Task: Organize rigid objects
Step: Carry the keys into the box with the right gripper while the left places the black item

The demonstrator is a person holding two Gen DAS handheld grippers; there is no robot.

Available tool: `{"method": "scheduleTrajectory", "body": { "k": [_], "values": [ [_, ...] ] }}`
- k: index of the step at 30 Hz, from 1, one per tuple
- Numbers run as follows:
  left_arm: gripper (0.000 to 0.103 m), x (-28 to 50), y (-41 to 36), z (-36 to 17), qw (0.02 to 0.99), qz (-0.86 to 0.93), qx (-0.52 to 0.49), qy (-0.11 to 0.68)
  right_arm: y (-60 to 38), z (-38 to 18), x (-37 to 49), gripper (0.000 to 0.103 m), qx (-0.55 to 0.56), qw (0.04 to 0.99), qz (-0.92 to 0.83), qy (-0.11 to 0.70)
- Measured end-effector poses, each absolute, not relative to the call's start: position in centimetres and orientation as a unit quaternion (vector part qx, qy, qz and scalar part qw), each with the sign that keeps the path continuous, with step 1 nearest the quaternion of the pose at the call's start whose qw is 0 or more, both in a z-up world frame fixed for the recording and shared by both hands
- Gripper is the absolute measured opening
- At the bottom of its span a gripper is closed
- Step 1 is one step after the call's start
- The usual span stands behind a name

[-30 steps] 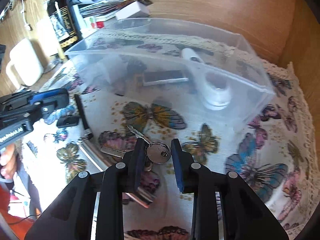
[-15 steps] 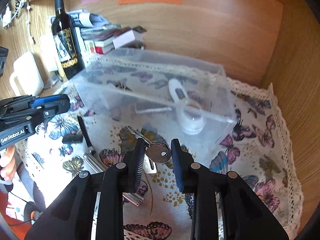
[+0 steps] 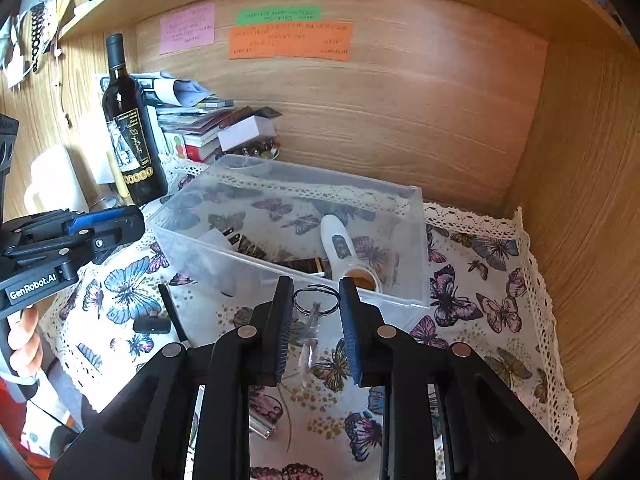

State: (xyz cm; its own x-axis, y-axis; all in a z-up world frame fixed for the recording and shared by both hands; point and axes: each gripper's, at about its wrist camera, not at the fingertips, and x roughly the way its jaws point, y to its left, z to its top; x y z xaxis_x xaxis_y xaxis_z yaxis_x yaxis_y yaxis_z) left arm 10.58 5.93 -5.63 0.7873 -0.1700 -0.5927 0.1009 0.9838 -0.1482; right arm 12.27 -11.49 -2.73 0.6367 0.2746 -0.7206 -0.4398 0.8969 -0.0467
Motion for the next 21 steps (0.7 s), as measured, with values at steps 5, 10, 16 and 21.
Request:
{"method": "scheduleTrajectory", "body": {
  "k": [5,10,16,21],
  "values": [
    [0.024,10.9,6.0,-5.4,0.945,-0.071,-0.057,0.314,-11.9,-2.2,12.2,0.021,-0.108,0.902,0.194,0.370],
    [0.024,11.6,6.3,-5.0,0.943,-0.075,-0.065,0.316,-12.2,-0.7,12.5,0.021,-0.106,0.911,0.192,0.350],
    [0.024,13.0,7.1,-4.3,0.943,-0.078,-0.080,0.314,-12.1,1.7,13.4,0.021,-0.098,0.926,0.190,0.311],
    [0.024,14.7,7.7,-4.1,0.940,-0.085,-0.092,0.317,-11.5,2.3,15.0,0.021,-0.100,0.931,0.192,0.293]
  ]
}}
